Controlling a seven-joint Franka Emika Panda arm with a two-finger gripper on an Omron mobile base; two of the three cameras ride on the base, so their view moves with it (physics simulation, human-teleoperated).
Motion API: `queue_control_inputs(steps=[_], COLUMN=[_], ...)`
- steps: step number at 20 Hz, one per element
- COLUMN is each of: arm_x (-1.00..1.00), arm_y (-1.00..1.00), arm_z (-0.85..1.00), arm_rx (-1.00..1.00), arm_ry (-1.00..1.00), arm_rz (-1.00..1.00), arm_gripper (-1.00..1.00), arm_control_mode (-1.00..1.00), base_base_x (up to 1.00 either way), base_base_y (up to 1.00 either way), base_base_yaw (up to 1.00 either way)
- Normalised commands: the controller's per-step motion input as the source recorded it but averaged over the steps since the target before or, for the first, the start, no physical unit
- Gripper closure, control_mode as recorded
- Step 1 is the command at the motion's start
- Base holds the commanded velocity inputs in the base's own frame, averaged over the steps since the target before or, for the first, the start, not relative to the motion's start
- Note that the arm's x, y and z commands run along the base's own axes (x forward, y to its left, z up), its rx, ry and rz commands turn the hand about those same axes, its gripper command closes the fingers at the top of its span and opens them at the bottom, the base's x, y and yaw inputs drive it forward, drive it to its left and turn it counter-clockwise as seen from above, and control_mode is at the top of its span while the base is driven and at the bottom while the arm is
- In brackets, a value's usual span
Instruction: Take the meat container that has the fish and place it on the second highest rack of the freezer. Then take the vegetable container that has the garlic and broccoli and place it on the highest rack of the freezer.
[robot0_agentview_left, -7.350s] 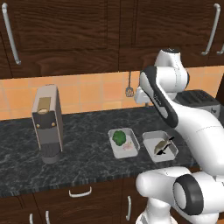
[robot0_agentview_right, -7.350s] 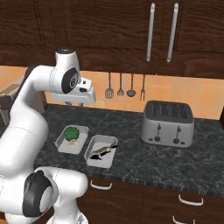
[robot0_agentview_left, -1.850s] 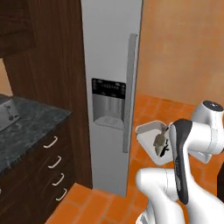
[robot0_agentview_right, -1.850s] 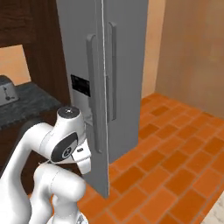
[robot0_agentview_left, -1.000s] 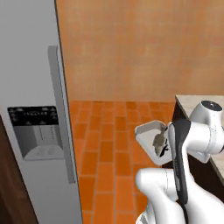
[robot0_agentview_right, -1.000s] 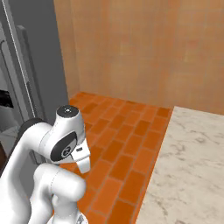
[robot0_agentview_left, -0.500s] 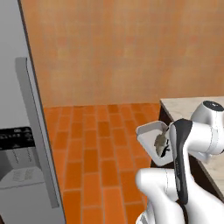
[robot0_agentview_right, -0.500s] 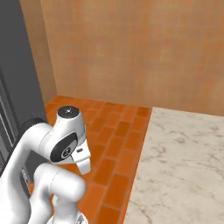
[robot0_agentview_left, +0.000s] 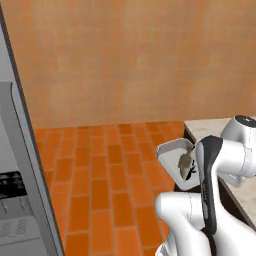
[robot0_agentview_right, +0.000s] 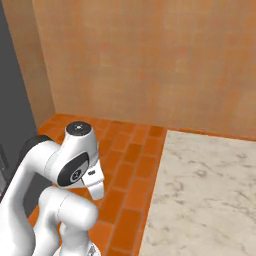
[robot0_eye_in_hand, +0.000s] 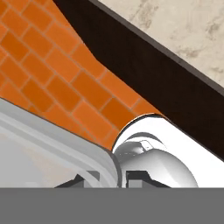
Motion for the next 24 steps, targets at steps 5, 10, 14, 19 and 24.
queue_control_inputs(steps=[5,10,14,19,24], arm_x=[0.0,0.0,0.0,0.0,0.0], arm_y=[0.0,0.0,0.0,0.0,0.0], arm_z=[0.0,0.0,0.0,0.0,0.0], arm_rx=[0.0,0.0,0.0,0.0,0.0], arm_ry=[0.0,0.0,0.0,0.0,0.0], arm_rz=[0.0,0.0,0.0,0.0,0.0], arm_gripper=[1.0,1.0,1.0,1.0,1.0], arm_control_mode=[1.0,1.0,1.0,1.0,1.0], base_base_x=[1.0,1.0,1.0,0.89,1.0], base_base_y=[-0.37,-0.45,0.0,0.32,-0.35], base_base_yaw=[-0.19,-0.14,-0.05,0.13,-0.05])
